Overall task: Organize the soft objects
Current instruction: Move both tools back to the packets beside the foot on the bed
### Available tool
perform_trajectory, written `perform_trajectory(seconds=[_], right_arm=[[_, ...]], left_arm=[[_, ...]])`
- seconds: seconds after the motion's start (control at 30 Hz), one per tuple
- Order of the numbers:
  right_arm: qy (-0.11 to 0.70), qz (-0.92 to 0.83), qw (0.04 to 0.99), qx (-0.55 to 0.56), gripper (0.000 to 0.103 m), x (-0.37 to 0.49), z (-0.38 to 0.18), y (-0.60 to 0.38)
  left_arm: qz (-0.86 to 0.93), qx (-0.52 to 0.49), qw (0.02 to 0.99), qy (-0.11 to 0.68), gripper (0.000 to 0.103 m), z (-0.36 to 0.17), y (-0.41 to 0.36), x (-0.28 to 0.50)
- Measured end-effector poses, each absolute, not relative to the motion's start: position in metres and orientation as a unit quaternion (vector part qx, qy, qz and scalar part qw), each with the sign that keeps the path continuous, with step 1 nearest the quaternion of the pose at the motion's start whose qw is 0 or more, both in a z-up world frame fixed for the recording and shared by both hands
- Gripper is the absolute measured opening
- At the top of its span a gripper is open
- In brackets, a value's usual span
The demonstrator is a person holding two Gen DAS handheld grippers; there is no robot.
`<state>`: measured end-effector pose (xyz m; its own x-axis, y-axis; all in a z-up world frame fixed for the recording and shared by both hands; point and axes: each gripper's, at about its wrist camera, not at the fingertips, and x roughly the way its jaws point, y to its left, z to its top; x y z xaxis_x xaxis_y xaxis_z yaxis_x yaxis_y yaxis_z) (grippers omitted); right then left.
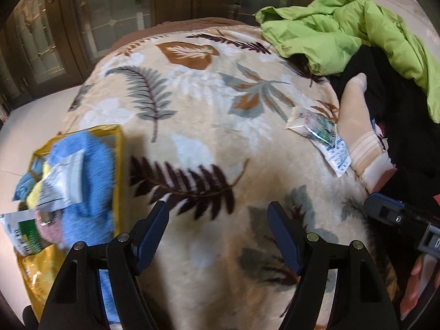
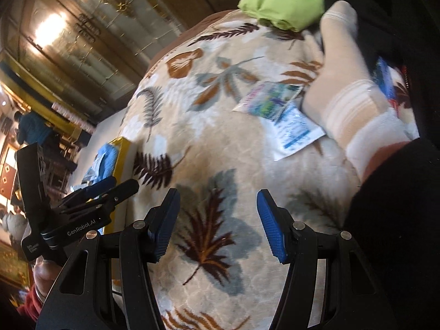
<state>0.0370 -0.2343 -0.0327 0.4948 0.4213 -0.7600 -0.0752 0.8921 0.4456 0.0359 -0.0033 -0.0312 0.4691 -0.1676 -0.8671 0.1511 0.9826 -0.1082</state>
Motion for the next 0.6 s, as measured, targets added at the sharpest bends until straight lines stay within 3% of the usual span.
perform_trajectory(seconds=[0.3,0.6], right_arm=[[0.489,0.135,0.847,0.161,0.059,0.05,-0.043,-0.24],[0.482,0.137,0.862,0.073,0.059,0.084,-0.04,-0.242]], left_arm=[[-0.14,-0.015,0.844,0.517,0.074,-0.033,-0.037,0.076],[-0.189,-0.003,0.823,0.536,0.074,-0.039,-0.07,0.13]])
